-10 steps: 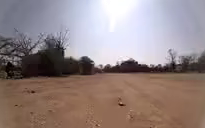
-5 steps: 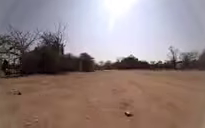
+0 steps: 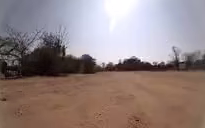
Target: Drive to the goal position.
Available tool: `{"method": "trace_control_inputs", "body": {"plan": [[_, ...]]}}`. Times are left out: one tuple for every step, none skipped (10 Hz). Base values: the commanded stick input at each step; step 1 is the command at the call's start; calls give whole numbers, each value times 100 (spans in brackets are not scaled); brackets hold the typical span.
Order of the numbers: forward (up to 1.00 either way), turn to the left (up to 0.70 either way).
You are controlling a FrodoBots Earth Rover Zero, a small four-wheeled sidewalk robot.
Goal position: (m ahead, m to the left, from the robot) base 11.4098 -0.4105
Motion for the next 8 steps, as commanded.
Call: {"method": "trace_control_inputs", "body": {"plan": [[100, 0], [100, 0], [100, 0], [100, -4], [100, -17], [100, -26], [100, -33], [100, -39]]}}
